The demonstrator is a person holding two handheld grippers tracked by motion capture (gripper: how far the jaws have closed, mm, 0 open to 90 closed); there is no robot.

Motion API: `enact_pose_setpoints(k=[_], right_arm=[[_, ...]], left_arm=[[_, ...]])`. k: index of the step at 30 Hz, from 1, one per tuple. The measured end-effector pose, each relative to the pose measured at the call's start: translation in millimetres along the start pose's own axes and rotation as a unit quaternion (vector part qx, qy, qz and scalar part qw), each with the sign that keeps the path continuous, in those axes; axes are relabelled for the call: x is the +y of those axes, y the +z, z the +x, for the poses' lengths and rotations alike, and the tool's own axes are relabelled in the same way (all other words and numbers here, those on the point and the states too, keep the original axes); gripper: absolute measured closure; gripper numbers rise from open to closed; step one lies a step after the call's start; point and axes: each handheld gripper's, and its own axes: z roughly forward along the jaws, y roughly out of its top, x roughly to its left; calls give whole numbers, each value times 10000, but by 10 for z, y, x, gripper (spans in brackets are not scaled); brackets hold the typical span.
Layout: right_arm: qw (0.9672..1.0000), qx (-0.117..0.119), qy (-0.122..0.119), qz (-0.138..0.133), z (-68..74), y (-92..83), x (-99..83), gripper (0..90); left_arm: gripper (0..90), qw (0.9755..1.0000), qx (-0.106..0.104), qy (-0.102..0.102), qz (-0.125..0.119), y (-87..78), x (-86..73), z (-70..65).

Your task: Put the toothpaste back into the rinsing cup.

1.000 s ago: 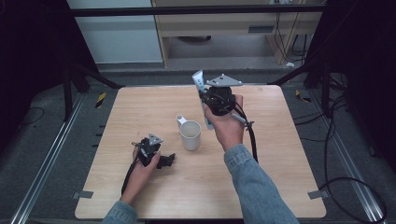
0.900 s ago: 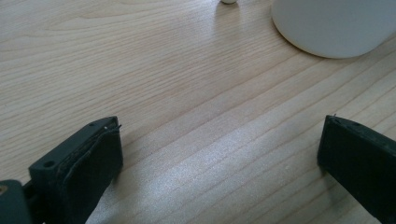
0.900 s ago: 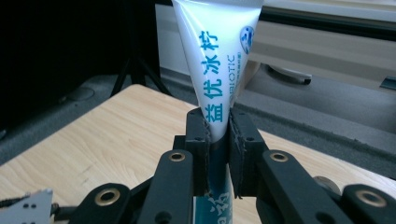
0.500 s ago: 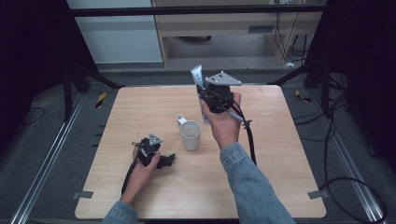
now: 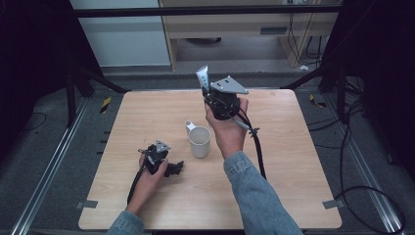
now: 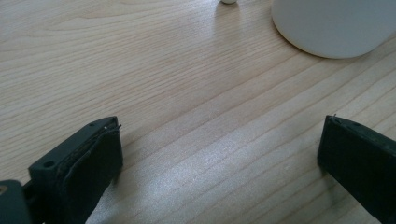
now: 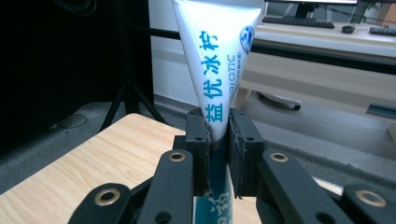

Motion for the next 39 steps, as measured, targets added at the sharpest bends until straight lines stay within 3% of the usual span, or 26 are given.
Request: enact_pose_setpoints(k=[17,32,39], right_arm=[[9996,68,137,-222,151,52,-138,794],[9995,176,204,-149,218,122,-298,793],[9993,206,312,-12,227,201,-486,793]], left_arm=[[0,10000,0,3,4,0,0,1],[0,10000,-3,-3,-8,1,-1,0],[0,10000,-4,-6,-6,1,-1,-1]])
